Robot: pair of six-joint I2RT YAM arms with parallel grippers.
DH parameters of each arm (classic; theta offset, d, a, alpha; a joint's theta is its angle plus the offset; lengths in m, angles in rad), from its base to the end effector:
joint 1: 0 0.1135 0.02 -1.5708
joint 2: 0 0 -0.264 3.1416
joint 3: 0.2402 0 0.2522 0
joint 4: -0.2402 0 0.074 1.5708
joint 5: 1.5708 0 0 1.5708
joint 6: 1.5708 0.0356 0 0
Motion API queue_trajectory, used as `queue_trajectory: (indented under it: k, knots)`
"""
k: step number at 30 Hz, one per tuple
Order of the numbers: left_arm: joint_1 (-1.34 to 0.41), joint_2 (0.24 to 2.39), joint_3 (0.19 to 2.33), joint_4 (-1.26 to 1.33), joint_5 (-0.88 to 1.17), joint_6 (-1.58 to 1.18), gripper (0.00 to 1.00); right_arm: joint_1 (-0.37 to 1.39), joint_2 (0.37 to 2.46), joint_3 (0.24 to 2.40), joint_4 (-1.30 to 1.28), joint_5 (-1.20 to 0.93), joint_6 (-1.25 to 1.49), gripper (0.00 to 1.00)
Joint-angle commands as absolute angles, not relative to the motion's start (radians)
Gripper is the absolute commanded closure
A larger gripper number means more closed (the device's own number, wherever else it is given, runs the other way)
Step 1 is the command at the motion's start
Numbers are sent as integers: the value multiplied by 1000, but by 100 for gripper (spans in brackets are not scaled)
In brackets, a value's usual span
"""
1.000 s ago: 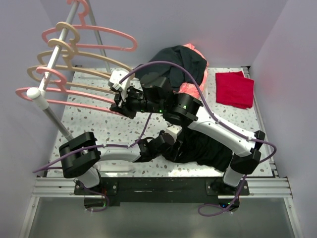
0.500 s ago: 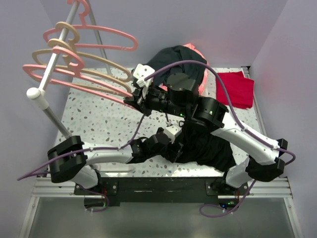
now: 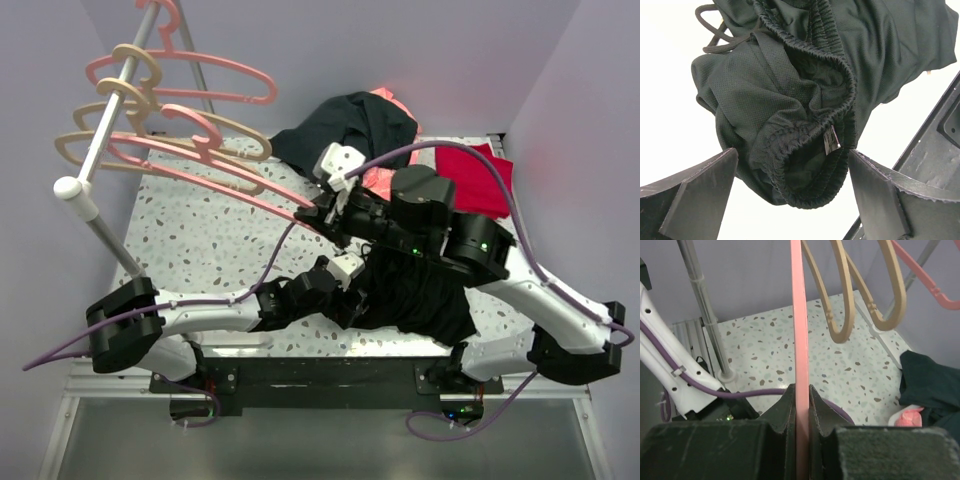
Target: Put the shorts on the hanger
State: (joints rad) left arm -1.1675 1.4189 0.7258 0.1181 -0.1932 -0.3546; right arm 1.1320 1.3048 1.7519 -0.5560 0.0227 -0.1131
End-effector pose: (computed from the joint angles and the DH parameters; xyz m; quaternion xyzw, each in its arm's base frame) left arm 0.1233 -0.2716 0.2049 0.3034 0.8215 -0.2665 0.4027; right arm 0.1089 0.2300 0.5163 -0.4280 0.6092 0.3182 0.5869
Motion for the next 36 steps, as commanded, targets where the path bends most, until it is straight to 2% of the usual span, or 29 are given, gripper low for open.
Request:
queue_trajectory:
  k: [1,7,17,23,25,28,30,32,34,36]
  knots:
    - [-1167,1391,719,178,-207,-331,4,1132,1186,1720,-620,97,-103,100]
    - [-1167,1394,719,184,-204,-331,4,1131,1028,1644,-702,192,-69,100]
    - [-1167,1393,744,155,-261,-360,7,1131,761,1557,-844,420,135,100]
    - [-1138,1367,807,78,-350,-445,15,1132,686,1551,-995,639,323,100]
    - [-1121,1362,821,69,-336,-465,23,1132,686,1551,-1100,730,388,100]
    - [-1111,1384,856,51,-310,-446,37,1132,704,1549,-1228,771,495,100]
    - [-1111,1397,867,37,-266,-419,42,1132,724,1566,-1324,781,563,100]
    - [-1114,1404,874,6,-209,-413,41,1132,729,1591,-1403,795,621,100]
    - [-1115,1391,856,5,-172,-411,34,1132,718,1588,-1420,776,637,100]
    - [-1115,1382,851,2,-158,-410,34,1132,710,1574,-1445,755,655,100]
